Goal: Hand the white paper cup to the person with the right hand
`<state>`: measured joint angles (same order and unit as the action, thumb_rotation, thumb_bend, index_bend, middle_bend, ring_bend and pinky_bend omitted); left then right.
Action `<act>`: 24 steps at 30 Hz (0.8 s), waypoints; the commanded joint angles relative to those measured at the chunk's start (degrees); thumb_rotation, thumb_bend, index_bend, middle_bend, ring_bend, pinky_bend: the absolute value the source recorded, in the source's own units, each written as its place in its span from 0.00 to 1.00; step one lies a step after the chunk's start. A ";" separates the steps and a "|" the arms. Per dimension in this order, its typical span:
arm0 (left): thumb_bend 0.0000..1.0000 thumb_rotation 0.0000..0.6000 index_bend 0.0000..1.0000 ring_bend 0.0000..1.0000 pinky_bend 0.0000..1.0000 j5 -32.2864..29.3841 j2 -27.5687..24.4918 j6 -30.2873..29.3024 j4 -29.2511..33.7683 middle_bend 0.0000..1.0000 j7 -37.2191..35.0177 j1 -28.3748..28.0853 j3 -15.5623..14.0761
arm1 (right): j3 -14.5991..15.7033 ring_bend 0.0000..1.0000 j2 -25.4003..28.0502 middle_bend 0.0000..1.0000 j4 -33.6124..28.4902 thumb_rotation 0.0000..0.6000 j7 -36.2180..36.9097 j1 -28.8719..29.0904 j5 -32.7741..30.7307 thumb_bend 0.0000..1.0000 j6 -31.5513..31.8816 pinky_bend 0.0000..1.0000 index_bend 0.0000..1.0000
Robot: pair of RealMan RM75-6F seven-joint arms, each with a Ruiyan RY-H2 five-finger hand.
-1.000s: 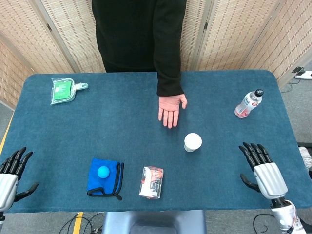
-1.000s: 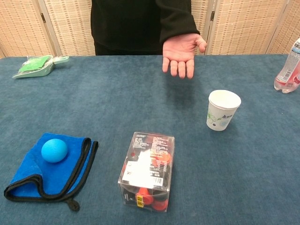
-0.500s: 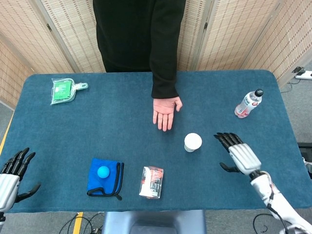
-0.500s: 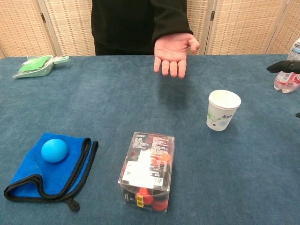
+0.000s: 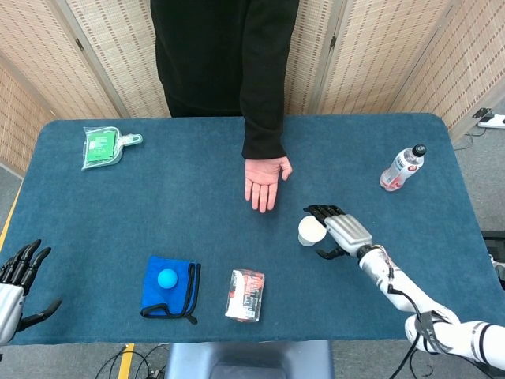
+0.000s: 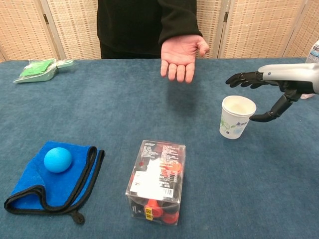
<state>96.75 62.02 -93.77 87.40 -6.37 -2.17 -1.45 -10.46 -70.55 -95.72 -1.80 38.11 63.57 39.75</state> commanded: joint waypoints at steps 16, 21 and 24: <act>0.27 1.00 0.08 0.00 0.17 1.19 0.05 -2.03 -0.06 0.00 0.44 1.11 -0.51 | 2.46 0.22 -2.71 0.27 1.85 1.00 -3.10 0.28 -1.15 0.46 5.08 0.29 0.09; 0.27 1.00 0.08 0.00 0.17 1.38 0.10 -2.13 0.00 0.00 0.74 1.16 -0.52 | 1.77 0.22 1.70 0.27 -5.02 1.00 -2.70 -2.07 2.17 0.46 10.80 0.29 0.09; 0.27 1.00 0.08 0.00 0.17 1.57 0.15 -2.13 0.09 0.00 0.82 1.11 -0.54 | 0.97 0.22 4.84 0.27 -9.55 1.00 -2.60 -3.13 4.05 0.44 13.74 0.29 0.09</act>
<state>98.31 62.17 -95.91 87.49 -5.56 -1.05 -1.99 -8.77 -68.30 -102.09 -4.59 36.23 65.79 50.94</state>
